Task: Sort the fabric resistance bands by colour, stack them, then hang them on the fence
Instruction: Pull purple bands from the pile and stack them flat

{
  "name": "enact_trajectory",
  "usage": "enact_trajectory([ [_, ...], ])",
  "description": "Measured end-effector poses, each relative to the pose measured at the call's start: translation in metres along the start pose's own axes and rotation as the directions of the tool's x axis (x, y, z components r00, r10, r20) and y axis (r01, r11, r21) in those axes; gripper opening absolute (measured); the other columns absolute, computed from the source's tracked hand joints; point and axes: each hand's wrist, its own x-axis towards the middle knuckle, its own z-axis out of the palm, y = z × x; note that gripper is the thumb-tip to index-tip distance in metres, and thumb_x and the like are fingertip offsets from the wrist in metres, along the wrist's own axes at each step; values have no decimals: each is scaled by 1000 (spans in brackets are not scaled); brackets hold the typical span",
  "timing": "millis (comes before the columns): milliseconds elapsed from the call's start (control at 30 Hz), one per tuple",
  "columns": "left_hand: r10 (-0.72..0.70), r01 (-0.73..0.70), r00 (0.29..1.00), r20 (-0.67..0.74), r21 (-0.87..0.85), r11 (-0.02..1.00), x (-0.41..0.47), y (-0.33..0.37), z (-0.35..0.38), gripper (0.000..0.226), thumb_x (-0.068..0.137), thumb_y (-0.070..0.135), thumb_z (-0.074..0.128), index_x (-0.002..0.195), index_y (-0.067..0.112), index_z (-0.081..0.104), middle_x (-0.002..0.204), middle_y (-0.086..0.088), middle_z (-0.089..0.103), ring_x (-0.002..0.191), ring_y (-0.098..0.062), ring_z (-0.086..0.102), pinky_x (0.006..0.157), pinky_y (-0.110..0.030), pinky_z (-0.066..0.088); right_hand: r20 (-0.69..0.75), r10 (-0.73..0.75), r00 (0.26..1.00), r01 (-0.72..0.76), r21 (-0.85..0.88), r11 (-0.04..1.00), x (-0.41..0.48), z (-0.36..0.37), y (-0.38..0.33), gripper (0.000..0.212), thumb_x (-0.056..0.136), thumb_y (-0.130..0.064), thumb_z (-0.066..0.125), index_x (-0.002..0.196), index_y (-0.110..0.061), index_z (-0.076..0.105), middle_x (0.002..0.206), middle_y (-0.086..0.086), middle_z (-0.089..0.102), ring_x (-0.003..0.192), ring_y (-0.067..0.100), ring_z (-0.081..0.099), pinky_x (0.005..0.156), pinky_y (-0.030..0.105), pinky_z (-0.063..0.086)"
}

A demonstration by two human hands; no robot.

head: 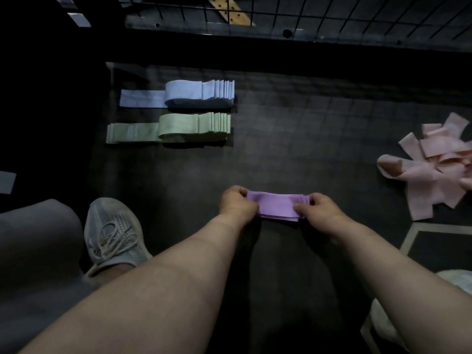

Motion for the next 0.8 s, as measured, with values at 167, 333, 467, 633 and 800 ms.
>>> enact_trajectory([
  [167, 34, -35, 999, -14, -115, 993, 1, 5, -20, 25, 76, -2, 65, 81, 21, 57, 84, -3, 67, 78, -21, 65, 75, -30, 58, -16, -43, 999, 44, 55, 998, -1, 4, -25, 11, 92, -15, 63, 102, -10, 62, 91, 11, 67, 75, 21, 60, 65, 31, 49],
  [333, 6, -56, 986, -165, -297, 953, 16, 14, -69, 29, 83, -4, 63, 108, 10, 63, 92, -5, 66, 71, -14, 61, 61, -16, 49, 29, -137, 990, 133, 111, 985, -2, 35, -71, 6, 91, -14, 66, 94, -11, 62, 81, 8, 65, 64, 16, 60, 50, 22, 47],
  [467, -47, -54, 957, -287, -335, 941, 41, 15, -108, 31, 80, 1, 62, 109, 8, 69, 96, -8, 70, 80, -19, 65, 70, -24, 50, 83, -178, 981, 168, 114, 979, 6, 76, -109, 7, 91, -14, 66, 87, -13, 60, 77, 6, 63, 62, 15, 59, 51, 23, 47],
  [633, -123, -35, 916, -383, -380, 924, 69, 4, -136, 33, 80, 2, 57, 110, 4, 69, 99, -15, 72, 88, -27, 69, 77, -30, 56, 84, -232, 969, 210, 217, 953, 21, 116, -140, 16, 92, -15, 66, 105, -4, 65, 90, 11, 69, 78, 21, 67, 69, 29, 58],
  [800, -114, -55, 895, -431, -360, 931, 79, -7, -136, 28, 87, 1, 64, 115, 1, 65, 98, -9, 65, 88, -23, 62, 77, -27, 49, 34, -197, 980, 196, 37, 980, 35, 131, -146, 12, 89, -18, 68, 91, -7, 62, 85, 9, 64, 81, 21, 60, 72, 29, 47],
])
